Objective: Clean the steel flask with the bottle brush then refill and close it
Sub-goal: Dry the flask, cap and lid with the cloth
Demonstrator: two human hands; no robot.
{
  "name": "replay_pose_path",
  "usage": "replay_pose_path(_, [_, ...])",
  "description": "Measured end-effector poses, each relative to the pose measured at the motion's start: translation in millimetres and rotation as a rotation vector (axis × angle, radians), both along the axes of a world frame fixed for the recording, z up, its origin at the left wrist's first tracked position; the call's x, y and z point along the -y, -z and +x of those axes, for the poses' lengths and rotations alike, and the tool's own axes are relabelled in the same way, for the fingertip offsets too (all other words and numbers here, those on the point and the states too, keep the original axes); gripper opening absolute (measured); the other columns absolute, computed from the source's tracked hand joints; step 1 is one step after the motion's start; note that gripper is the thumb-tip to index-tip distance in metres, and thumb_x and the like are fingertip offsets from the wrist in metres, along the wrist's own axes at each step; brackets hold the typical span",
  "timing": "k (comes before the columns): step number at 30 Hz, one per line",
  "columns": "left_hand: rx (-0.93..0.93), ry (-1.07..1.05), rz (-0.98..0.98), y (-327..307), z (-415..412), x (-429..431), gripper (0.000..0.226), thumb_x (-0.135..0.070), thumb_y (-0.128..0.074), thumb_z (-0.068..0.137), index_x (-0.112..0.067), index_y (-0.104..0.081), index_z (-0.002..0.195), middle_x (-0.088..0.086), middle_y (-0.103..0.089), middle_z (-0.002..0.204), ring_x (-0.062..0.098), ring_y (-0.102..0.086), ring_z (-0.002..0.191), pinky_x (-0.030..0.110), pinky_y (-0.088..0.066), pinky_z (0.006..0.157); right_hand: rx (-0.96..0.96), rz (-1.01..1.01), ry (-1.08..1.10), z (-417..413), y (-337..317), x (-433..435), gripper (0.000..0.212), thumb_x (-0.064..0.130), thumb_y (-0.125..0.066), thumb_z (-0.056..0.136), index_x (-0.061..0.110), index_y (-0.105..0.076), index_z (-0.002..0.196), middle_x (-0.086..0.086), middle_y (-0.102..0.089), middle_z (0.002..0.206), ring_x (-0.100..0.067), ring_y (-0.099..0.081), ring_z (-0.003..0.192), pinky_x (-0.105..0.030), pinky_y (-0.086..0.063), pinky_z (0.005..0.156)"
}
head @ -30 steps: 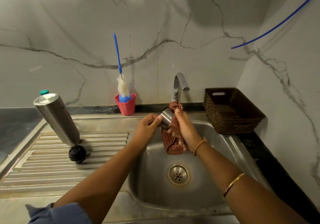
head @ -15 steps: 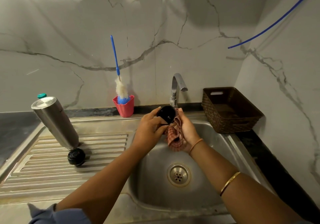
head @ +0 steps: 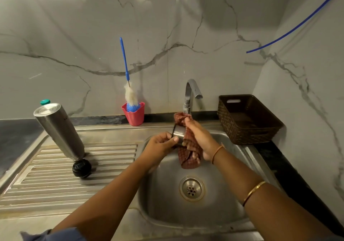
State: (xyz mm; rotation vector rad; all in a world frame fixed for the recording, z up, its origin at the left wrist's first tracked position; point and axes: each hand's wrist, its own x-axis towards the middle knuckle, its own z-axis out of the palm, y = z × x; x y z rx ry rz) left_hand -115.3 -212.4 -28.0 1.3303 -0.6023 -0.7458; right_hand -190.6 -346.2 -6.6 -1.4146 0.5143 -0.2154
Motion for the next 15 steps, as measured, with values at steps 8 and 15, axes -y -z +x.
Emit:
replay_pose_path(8, [-0.295,-0.183,0.029,-4.8,-5.6,11.8,0.02,-0.019,-0.049,0.095,-0.004,-0.062,0.099,0.015,-0.065,0.103,0.03,-0.058,0.104,0.042,-0.042,0.099,0.224,-0.5,0.138,5.0,26.9,-33.1,0.05,0.024,-0.05,0.095,0.031,-0.033,0.142,-0.001,-0.04,0.138,-0.013,-0.045,0.121,-0.025,-0.042,0.099])
replay_pose_path(15, [-0.326,-0.156,-0.056,-1.4,-2.7,6.4,0.024,-0.006,-0.063,0.084,-0.01,-0.05,0.104,0.013,-0.063,0.1,0.023,-0.065,0.09,0.034,-0.054,0.083,0.201,-0.245,0.086,2.4,9.8,-15.1,0.039,0.032,-0.051,0.094,0.034,-0.042,0.132,0.003,-0.053,0.123,-0.015,-0.053,0.112,-0.026,-0.047,0.09])
